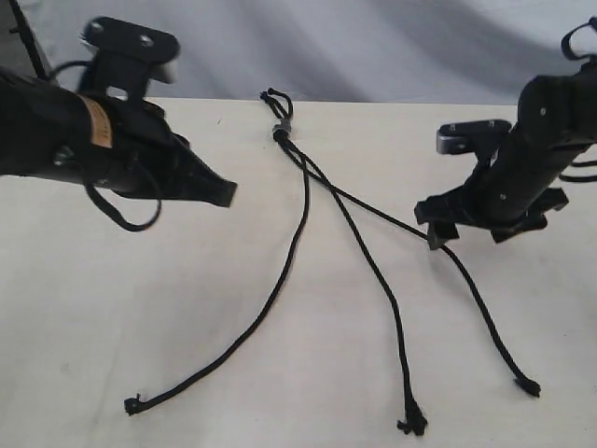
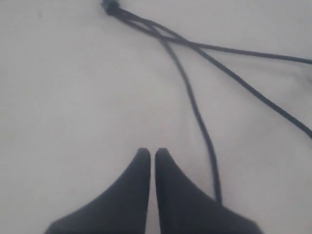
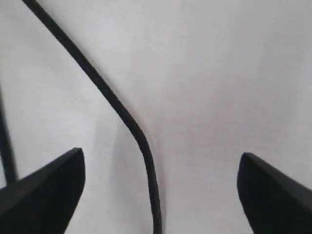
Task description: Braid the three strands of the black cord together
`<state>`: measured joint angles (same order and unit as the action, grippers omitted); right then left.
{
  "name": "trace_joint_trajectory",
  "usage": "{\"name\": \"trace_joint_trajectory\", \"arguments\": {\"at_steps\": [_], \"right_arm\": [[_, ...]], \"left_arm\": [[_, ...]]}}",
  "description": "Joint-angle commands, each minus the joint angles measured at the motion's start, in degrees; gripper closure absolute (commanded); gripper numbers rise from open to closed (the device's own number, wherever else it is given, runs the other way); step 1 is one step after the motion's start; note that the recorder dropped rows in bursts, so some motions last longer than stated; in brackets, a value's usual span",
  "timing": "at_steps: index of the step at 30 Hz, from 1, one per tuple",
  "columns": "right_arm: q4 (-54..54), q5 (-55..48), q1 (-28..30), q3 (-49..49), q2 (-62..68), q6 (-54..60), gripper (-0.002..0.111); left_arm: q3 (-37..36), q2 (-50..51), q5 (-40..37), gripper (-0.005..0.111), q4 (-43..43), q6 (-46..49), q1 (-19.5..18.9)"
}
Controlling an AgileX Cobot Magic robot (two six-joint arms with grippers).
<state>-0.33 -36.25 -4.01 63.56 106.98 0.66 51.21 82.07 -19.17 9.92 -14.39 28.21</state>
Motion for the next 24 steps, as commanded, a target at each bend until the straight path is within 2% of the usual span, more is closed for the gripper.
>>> {"name": "trace_joint_trajectory", "arguments": {"at_steps": [1,4,8,12,18,24], "right_arm": [[4.07,1.92,0.56,1.69,-8.31,1.63,0.028],[6.35,3.79,1.11,1.69,-12.01,0.23,0.028],[6.35,4.89,3.21,1.59,-13.18,0.21,0.028],[6.21,6.22,6.67,1.59,-13.18,0.21,0.028],[4.91,6.01,9.81,1.35,-13.18,0.09,0.028],[3.9,6.2,9.92,1.35,-13.18,0.09,0.028]], "left_arm": [[2.8,8.2,-0.07,0.083,-4.97,0.36,7.19],[5.01,16.39,2.74,0.067,-6.14,0.36,12.37],[12.6,25.31,1.85,0.055,-6.14,-0.26,17.21],[23.63,32.89,-6.63,0.055,-6.14,-0.55,20.7],[37.98,40.85,-17.15,0.055,-7.91,-2.12,22.85],[45.47,47.42,-25.13,0.055,-9.11,-2.12,23.01]]}}
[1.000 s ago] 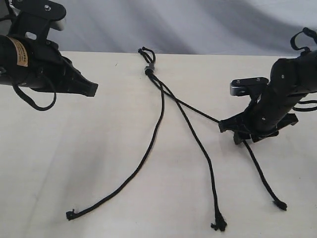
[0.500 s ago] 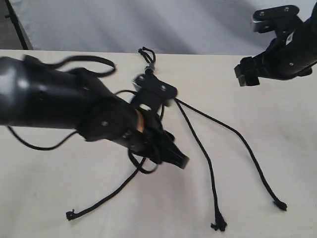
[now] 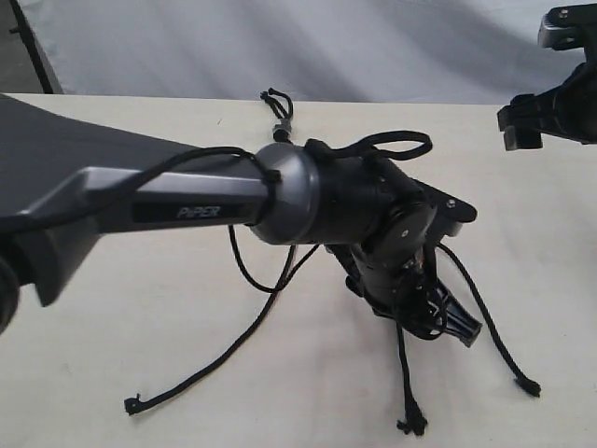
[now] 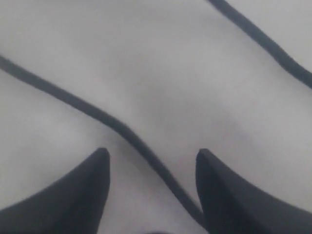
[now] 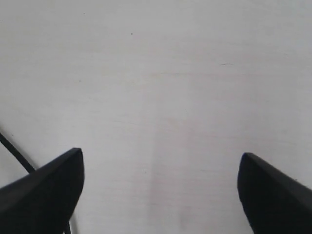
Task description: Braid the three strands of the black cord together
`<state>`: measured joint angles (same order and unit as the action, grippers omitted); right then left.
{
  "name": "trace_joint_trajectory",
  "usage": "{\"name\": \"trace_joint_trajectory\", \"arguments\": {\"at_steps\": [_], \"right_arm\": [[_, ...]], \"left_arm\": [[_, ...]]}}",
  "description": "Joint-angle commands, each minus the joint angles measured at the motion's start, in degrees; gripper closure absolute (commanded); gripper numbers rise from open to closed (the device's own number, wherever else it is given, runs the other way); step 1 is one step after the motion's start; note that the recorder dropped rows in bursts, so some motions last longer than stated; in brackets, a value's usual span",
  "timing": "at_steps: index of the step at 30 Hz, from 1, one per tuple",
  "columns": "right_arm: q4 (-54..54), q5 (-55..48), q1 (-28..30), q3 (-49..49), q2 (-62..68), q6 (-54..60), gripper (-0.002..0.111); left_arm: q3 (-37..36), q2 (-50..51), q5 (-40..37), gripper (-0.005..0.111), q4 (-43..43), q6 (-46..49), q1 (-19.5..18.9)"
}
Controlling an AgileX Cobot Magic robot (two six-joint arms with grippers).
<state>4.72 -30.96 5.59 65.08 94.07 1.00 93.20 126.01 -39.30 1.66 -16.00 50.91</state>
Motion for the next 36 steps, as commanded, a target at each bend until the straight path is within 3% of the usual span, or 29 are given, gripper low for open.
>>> {"name": "trace_joint_trajectory", "arguments": {"at_steps": [1,3,7,8,11,15,18,21,23,24,25,26,28,32,36], "right_arm": [[-2.16,0.96,0.32,-0.18,-0.28,0.44,0.028],[-2.61,1.47,0.32,-0.18,-0.28,0.45,0.028],[-3.2,1.98,0.32,-0.21,-0.28,0.45,0.028],[-3.2,1.98,0.32,-0.21,-0.28,0.45,0.028],[-3.2,1.98,0.32,-0.21,-0.28,0.45,0.028],[-3.2,1.98,0.32,-0.21,-0.28,0.45,0.028],[-3.41,1.98,0.32,-0.21,-0.28,0.45,0.028],[-3.81,1.98,0.32,-0.21,-0.28,0.45,0.028],[-4.72,2.1,0.22,-0.21,-0.28,0.45,0.028],[-5.21,2.22,0.0,-0.21,-0.28,0.45,0.028],[-5.21,2.22,-0.01,-0.21,-0.28,0.56,0.028],[-5.55,2.64,-0.41,-0.21,-0.28,0.55,0.028],[-5.66,3.31,-1.22,-0.21,-0.28,0.55,0.028],[-5.66,5.6,-3.49,-0.21,0.81,0.91,0.028],[-5.66,6.71,-5.82,-0.21,2.11,1.02,0.028]], "left_arm": [[3.62,4.1,-4.99,0.056,-0.84,-0.1,0.31],[3.92,5.18,-5.02,0.062,-0.84,2.07,0.31],[3.92,5.47,-7.13,0.103,-0.84,6.05,0.31],[3.92,5.16,-7.72,0.106,-0.84,7.67,0.31],[3.92,2.59,-11.74,0.105,2.32,9.13,0.31],[3.36,-3.95,-20.35,0.105,18.36,0.9,-0.81],[0.14,-9.46,-26.3,0.105,31.77,-5.26,-3.14],[-5.48,-15.25,-28.53,0.105,37.89,-9.01,-7.66],[-10.55,-18.33,-26.18,0.105,38.95,-9.25,-11.34],[-16.17,-20.69,-20.29,0.105,38.81,-9.25,-15.85],[-18.48,-21.2,-17.08,0.105,38.25,-9.25,-17.62],[-24.24,-21.34,-8.14,0.105,36.87,-8.31,-21.56],[-31.5,-19.96,4.03,0.105,35.99,-7.35,-25.52],[-38.86,-18.02,16.4,0.105,33.59,-7.35,-25.85],[-39.45,-18.02,16.36,0.105,24.53,-6.29,-22.27]]}}
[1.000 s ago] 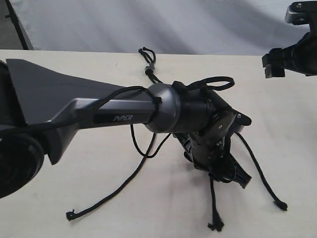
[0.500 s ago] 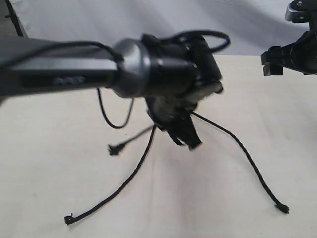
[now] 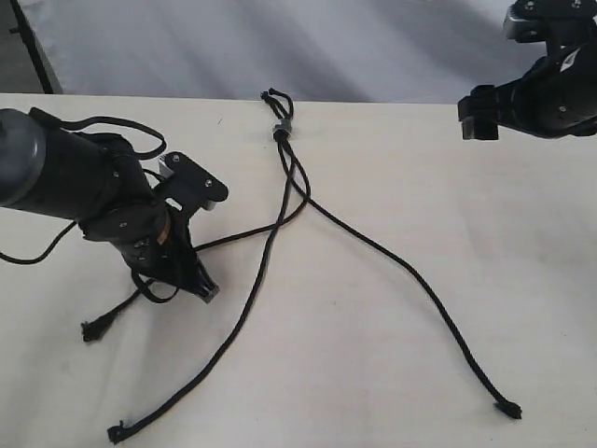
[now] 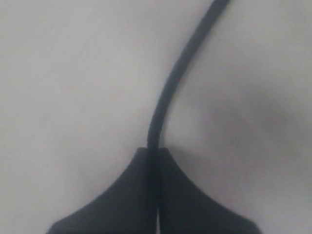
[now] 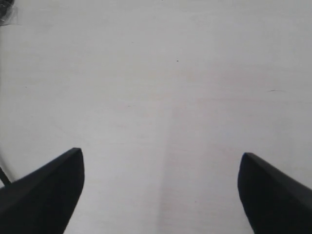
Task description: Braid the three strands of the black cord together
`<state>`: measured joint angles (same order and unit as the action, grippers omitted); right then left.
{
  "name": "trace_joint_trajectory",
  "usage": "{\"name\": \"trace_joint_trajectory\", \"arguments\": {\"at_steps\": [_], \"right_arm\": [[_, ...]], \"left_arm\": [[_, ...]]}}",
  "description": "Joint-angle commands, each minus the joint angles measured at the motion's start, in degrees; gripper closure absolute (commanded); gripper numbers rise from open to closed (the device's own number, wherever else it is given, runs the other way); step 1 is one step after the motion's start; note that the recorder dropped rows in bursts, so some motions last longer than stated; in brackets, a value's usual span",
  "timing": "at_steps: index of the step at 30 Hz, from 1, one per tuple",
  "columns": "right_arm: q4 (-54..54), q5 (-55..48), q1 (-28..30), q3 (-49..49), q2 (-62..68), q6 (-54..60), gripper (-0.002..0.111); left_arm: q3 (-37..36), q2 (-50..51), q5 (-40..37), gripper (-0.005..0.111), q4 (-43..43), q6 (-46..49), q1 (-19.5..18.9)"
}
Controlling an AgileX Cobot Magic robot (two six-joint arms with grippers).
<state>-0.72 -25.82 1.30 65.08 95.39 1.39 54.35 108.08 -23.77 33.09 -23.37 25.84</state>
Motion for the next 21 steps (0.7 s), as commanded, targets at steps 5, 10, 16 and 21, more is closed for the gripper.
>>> {"name": "trace_joint_trajectory", "arguments": {"at_steps": [5,10,16,21], "right_arm": [[-0.22,1.88,-2.83,-0.21,0.85,1.33,0.028],[-0.22,1.88,-2.83,-0.21,0.85,1.43,0.028],[-0.22,1.6,-2.83,-0.21,0.85,1.42,0.028],[-0.22,1.6,-2.83,-0.21,0.85,1.42,0.028]], "left_arm": [[-0.6,-0.1,1.28,0.105,-23.91,10.84,17.01],[0.55,-0.52,1.66,0.105,-23.23,12.91,26.57],[3.02,-7.43,-3.53,0.105,-15.99,5.88,23.86],[3.02,-14.1,-12.56,0.105,-10.96,1.99,15.54]]}}
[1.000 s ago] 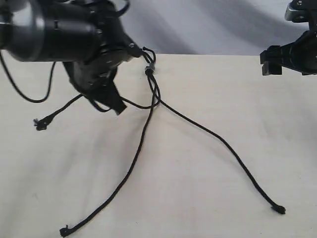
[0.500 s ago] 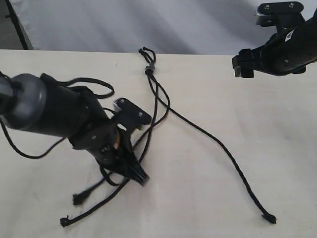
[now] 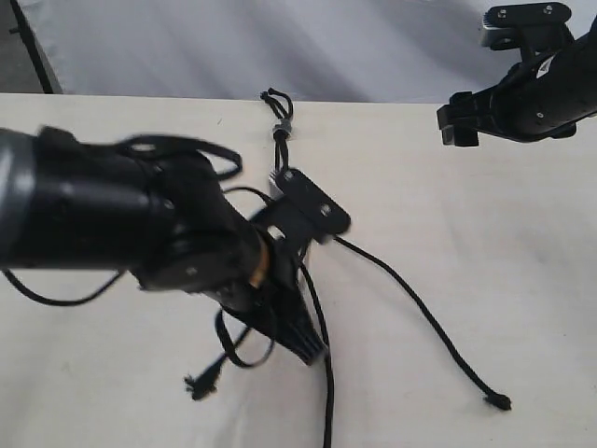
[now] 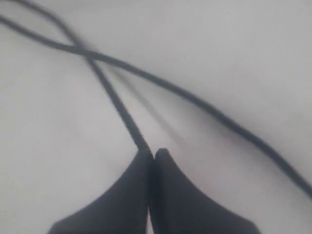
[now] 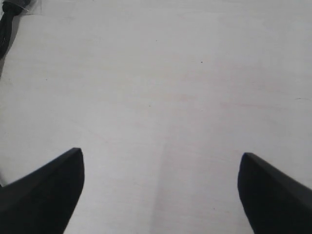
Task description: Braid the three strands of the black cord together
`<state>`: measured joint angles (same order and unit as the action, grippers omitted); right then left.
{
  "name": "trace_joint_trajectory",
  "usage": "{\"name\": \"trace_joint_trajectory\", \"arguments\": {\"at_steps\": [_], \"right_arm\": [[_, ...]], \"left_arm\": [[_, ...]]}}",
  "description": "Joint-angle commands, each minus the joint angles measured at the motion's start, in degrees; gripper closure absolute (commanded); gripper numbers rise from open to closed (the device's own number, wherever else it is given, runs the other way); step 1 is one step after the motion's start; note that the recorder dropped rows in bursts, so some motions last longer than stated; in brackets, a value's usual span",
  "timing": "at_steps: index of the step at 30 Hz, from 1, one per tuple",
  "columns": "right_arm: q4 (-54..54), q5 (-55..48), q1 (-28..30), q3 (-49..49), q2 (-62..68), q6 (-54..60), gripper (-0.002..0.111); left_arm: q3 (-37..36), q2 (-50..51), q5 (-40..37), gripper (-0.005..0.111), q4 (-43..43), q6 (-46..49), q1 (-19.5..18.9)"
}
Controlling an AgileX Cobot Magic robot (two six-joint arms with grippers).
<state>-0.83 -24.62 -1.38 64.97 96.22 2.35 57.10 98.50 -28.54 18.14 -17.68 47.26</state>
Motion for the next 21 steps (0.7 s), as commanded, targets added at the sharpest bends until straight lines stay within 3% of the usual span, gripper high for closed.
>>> {"name": "trace_joint_trajectory", "arguments": {"at_steps": [1,7,11,15,19,21], "right_arm": [[-0.11,0.41,-0.15,-0.09,0.02,0.46,0.028],[-0.29,0.39,-0.15,-0.09,0.02,0.46,0.028],[-0.41,0.39,-0.15,-0.09,0.02,0.46,0.028],[-1.92,-0.1,-0.15,-0.09,0.02,0.46,0.028],[-4.08,-1.32,-0.94,-0.09,0.02,0.69,0.028],[-4.08,-2.21,-2.31,-0.09,0.02,0.84,0.028]], "left_arm": [[0.27,-5.06,-8.99,0.105,4.4,-4.1,-7.56],[-3.84,-6.24,-5.88,0.105,5.57,-5.61,-19.17],[-9.06,-5.12,1.51,0.105,5.57,-5.7,-23.86],[-12.63,-3.57,8.2,0.105,5.57,-5.7,-25.43],[-13.04,-2.07,9.15,0.105,5.34,-6.84,-25.43],[-13.04,-1.3,9.49,0.1,5.34,-7.02,-25.43]]}}
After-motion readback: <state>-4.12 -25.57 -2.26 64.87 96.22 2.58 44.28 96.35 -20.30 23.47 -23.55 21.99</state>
